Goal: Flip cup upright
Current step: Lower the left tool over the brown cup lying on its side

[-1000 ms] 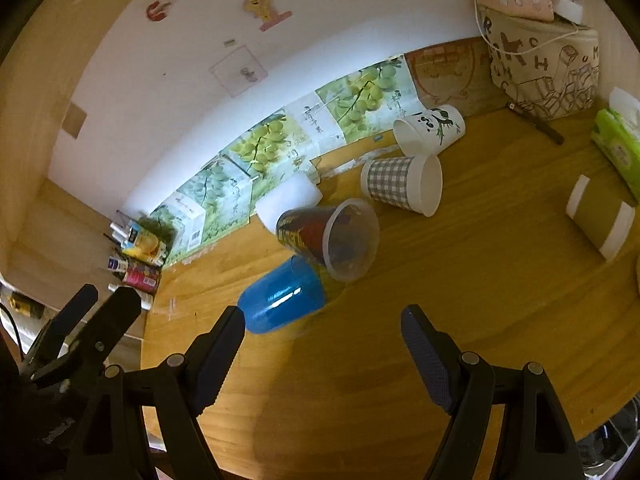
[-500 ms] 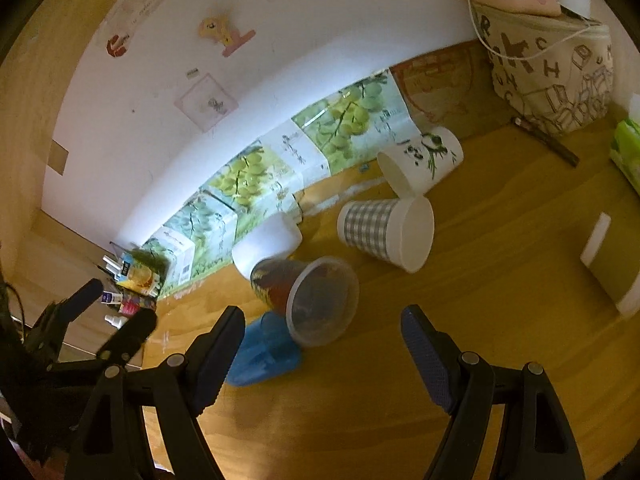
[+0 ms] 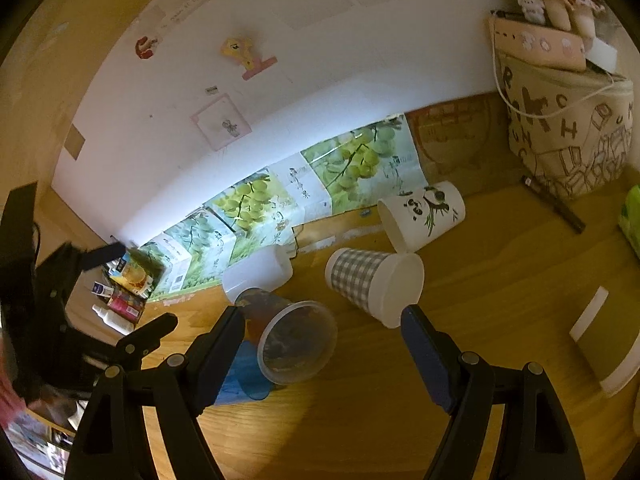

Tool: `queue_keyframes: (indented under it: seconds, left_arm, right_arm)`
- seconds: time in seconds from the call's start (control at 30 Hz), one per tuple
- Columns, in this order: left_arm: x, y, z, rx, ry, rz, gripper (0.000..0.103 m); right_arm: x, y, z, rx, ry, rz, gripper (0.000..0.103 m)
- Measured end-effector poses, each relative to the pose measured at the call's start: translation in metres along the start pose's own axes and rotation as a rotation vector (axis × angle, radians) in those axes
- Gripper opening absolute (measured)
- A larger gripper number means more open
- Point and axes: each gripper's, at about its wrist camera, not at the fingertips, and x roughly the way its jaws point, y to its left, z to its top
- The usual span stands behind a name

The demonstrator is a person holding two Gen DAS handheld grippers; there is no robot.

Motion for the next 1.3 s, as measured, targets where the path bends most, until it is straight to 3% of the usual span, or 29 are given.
queue_keyframes:
  seconds: [0.23, 0.87, 1.3]
  left_arm:
    - [0.018, -0.002, 0.007, 0.128, 0.0, -0.051, 0.103]
    - [0.06, -0.019, 0.01, 0.477, -0.02, -0.275, 0.103]
    - [0.078, -0.038, 0.015, 0.64, -0.042, -0.402, 0.103]
  right_arm:
    - [-0.006, -0.009, -0.002, -0.022, -0.012, 0.001, 0.081]
    - [-0.01, -0.013, -0.01, -0.098, 0.013, 0.009, 0.081]
    - [0.0, -0.002, -0.01, -0.119, 0.053, 0.083, 0.081]
